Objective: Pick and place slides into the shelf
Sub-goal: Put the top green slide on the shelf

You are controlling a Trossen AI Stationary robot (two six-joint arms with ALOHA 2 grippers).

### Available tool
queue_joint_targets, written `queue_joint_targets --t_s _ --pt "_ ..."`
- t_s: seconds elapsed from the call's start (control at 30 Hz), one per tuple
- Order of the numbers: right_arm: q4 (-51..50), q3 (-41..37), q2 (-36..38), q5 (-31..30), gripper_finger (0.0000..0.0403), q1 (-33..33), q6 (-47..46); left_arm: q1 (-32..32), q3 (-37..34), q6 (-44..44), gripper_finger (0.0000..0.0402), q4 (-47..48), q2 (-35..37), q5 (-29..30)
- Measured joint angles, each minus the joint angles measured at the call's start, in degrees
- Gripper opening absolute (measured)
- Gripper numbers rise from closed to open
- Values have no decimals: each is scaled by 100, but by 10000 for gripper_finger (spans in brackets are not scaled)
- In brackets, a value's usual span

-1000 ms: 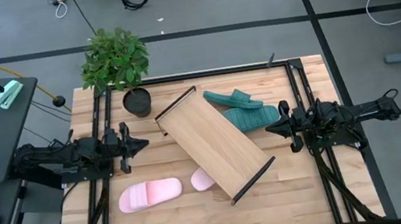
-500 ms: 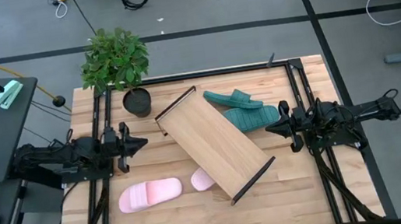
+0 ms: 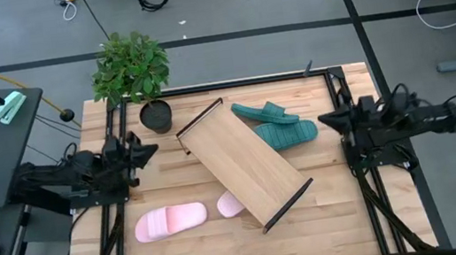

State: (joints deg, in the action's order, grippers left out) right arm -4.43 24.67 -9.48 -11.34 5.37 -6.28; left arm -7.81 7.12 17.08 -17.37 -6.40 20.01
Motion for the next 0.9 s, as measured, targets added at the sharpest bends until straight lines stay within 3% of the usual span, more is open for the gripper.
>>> queue_joint_targets --t_s 0.23,0.47,0.63,0.9 --pt "-768 1716 -1317 -314 18 0 -555 0 1164 -189 15 38 -1136 171" --pt "-1672 3209 -2458 -366 18 0 -294 0 2566 -854 14 27 -2341 200" --pt "-2162 4170 -2996 -529 18 -51 -997 0 3576 -1143 14 22 -2992 267" --pt "-3067 5463 -3495 -531 18 -87 -647 0 5038 -1779 43 319 -3812 272"
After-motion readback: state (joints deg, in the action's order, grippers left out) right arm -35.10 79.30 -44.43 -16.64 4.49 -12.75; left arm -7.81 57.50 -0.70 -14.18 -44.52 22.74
